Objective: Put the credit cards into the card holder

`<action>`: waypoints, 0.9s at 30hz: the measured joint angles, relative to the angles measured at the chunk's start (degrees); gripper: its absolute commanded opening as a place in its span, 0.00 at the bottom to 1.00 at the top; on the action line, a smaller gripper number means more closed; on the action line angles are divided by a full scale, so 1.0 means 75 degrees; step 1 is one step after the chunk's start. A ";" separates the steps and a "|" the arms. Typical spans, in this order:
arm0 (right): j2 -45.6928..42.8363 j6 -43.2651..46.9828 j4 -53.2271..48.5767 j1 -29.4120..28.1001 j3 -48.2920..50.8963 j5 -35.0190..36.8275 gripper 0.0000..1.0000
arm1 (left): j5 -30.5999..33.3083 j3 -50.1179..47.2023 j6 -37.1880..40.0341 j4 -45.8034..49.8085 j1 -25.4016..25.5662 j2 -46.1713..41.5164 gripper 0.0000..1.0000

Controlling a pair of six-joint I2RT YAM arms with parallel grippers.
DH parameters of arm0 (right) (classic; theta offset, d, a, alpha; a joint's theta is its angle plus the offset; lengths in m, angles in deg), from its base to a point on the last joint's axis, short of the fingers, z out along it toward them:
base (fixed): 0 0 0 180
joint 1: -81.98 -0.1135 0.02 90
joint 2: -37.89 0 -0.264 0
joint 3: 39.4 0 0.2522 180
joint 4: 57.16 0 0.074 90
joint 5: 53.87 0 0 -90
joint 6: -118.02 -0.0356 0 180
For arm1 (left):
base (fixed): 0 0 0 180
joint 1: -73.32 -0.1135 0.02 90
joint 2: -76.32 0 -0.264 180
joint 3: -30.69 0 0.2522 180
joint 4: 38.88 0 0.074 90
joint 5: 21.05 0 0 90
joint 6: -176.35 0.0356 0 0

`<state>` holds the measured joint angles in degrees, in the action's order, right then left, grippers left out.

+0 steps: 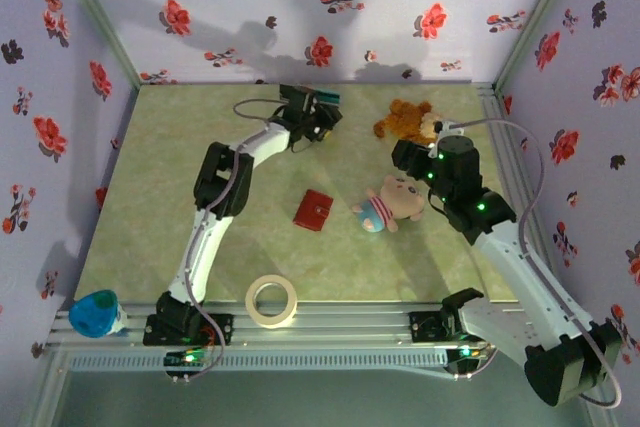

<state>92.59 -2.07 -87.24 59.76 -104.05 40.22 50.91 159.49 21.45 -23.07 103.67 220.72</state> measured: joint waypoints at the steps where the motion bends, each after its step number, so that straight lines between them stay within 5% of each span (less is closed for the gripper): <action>1: 0.0035 -0.0032 0.0000 0.0000 0.0009 0.0038 0.65 | -0.0058 -0.0160 0.0073 0.0015 0.0134 -0.0108 0.49; 10: 0.0959 -0.0300 -0.0009 0.0029 -0.0055 0.0035 0.66 | -0.0376 -0.2002 0.0790 0.0248 0.0880 -0.1370 0.51; 20: 0.3048 -0.0769 0.0117 0.0332 -0.1139 -0.0729 0.65 | -0.0839 -0.4788 0.1507 0.0175 0.0889 -0.3220 0.57; 27: 0.4916 -0.0982 0.0274 0.0530 -0.2527 -0.0991 0.56 | -0.0874 -0.5388 0.2259 0.0629 0.0796 -0.5348 0.58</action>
<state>129.46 -9.43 -85.19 63.74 -123.00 32.79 44.35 119.08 38.39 -18.35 109.64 180.61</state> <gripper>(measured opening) 0.593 0.577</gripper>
